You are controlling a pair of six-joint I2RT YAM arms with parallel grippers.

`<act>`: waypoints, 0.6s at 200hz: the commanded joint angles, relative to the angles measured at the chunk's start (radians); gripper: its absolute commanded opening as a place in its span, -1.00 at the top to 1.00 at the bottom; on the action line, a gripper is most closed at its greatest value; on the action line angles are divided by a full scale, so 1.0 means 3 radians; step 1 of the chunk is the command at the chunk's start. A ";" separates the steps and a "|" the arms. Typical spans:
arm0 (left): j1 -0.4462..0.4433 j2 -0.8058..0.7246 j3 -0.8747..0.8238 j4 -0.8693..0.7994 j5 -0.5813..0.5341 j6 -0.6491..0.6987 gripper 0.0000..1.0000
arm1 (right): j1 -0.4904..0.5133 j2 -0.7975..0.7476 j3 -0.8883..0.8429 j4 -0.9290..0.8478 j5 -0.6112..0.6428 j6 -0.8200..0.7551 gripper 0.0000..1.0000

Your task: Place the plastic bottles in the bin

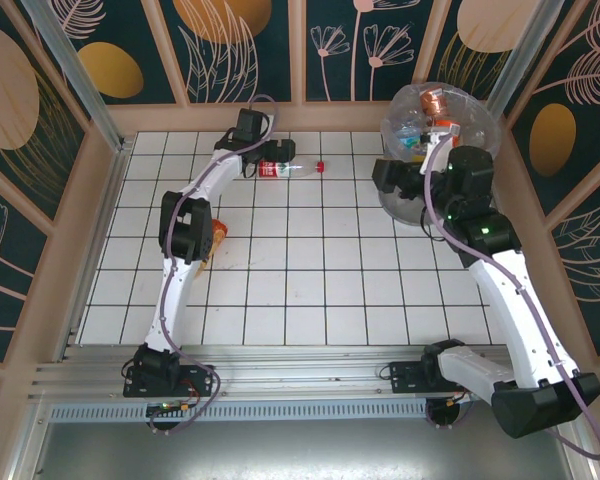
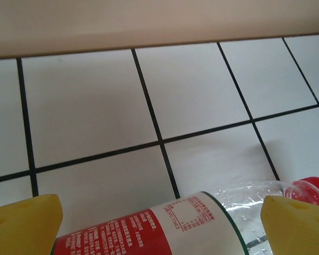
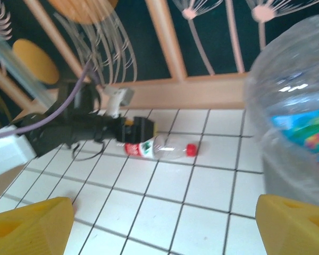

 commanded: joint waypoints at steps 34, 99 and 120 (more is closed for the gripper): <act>0.0010 0.0032 0.0047 -0.0172 0.0451 0.0135 -0.88 | 0.0280 0.0035 -0.0596 0.0340 -0.0314 0.0645 -0.78; -0.0013 -0.0442 -0.0775 0.0035 0.1018 0.0174 -0.88 | 0.0407 0.0316 -0.1166 0.0885 -0.0017 0.1423 -0.77; -0.0075 -0.0564 -0.1068 0.0181 0.1096 0.0173 -0.89 | 0.0421 0.0461 -0.1169 0.0979 0.0078 0.1456 -0.76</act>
